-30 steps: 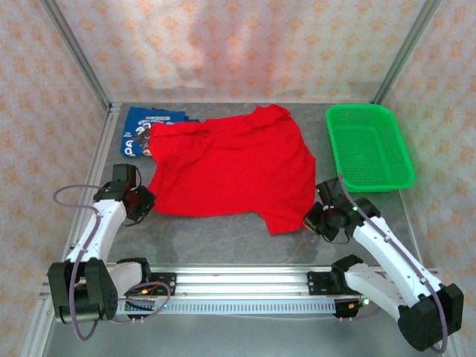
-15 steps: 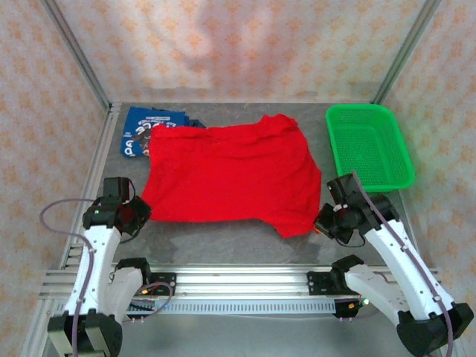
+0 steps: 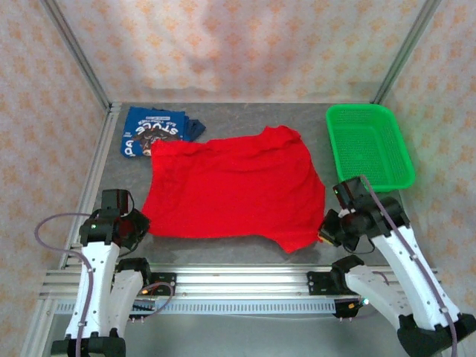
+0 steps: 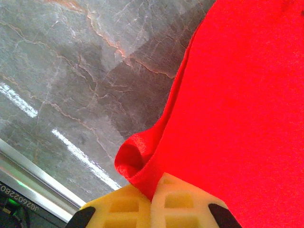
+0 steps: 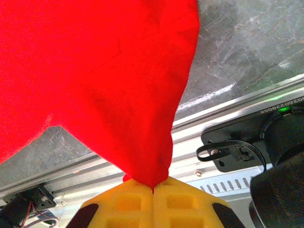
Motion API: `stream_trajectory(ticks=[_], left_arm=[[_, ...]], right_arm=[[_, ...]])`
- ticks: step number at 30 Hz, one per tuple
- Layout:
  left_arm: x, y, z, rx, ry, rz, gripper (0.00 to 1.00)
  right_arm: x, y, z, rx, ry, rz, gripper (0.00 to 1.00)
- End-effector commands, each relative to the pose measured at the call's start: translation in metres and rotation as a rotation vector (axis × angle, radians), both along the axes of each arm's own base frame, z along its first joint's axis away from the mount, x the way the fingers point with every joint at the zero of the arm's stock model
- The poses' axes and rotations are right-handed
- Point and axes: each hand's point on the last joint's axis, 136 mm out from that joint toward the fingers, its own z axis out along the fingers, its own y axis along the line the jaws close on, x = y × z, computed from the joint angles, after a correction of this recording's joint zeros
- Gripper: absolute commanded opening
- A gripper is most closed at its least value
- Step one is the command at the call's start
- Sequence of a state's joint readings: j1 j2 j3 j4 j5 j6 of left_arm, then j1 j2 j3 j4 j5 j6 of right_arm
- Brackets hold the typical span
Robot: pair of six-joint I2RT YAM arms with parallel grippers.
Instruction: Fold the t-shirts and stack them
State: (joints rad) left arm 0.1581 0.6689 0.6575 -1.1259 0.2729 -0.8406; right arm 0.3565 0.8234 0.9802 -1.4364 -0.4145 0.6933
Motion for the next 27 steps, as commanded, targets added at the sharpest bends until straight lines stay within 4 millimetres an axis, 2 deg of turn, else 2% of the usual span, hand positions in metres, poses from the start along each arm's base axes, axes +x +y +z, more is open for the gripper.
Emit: stream_trajectory(ticks=[1,7,13,21,27], left_arm=[[0.005,0.01,0.0,0.041,0.019,0.024,0.0],[0.034,0.018,0.002,0.072,0.014,0.001,0.0],[0.058,0.025,0.004,0.103,0.02,-0.031,0.0],[0.082,0.032,0.001,0.129,0.05,-0.069,0.0],[0.097,0.038,-0.006,0.139,0.075,-0.078,0.0]], right_arm=[[0.039,0.004,0.013,-0.04,-0.081,0.062,0.0],[0.097,0.008,0.018,-0.086,-0.101,0.155,0.0],[0.14,0.007,0.013,-0.117,-0.095,0.21,0.0],[0.182,0.005,0.012,-0.138,-0.103,0.251,0.0],[0.205,0.008,0.006,-0.144,-0.101,0.28,0.0]])
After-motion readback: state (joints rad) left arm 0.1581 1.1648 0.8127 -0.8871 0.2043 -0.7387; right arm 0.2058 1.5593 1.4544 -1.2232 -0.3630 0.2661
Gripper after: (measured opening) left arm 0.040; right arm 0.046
